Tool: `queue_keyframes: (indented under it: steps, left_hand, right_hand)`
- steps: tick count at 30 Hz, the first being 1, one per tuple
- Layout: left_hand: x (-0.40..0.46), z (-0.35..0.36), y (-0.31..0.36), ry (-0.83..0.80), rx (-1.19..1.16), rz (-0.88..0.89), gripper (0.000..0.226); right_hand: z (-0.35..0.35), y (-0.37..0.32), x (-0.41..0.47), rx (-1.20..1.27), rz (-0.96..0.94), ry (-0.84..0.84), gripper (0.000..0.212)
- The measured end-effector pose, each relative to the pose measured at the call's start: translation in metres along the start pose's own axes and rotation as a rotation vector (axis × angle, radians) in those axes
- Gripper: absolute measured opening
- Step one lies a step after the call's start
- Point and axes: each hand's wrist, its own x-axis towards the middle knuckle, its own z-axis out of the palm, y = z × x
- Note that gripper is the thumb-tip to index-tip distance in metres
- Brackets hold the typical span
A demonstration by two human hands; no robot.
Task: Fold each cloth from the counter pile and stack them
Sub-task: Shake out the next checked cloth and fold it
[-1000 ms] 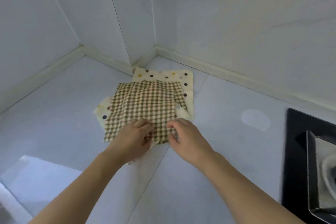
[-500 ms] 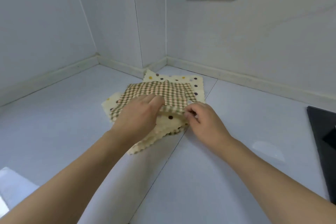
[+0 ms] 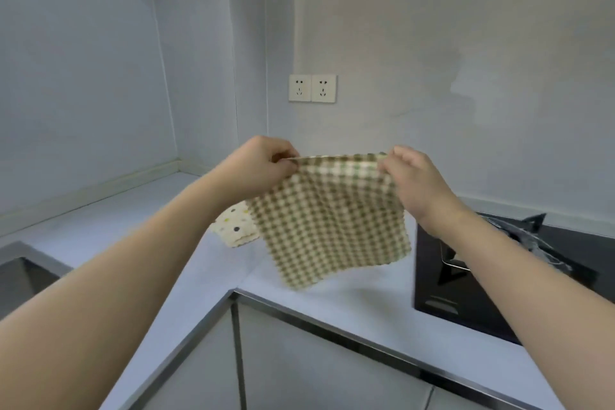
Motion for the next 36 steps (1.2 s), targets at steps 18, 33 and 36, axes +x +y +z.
queue_keyframes:
  steps: [18, 33, 36]
  left_hand:
    - [0.064, 0.100, -0.104, 0.009, 0.015, -0.171, 0.017]
    - [-0.073, 0.144, -0.152, -0.072, 0.276, 0.402, 0.035]
    - [-0.068, 0.149, -0.143, -0.027, 0.286, 0.521, 0.029]
  right_hand:
    - [0.013, 0.138, 0.059, -0.286, 0.102, -0.028, 0.024]
    - [0.039, 0.173, -0.071, -0.774, 0.093, -0.176, 0.029]
    - [0.041, 0.177, -0.071, -0.799, 0.094, -0.113, 0.032]
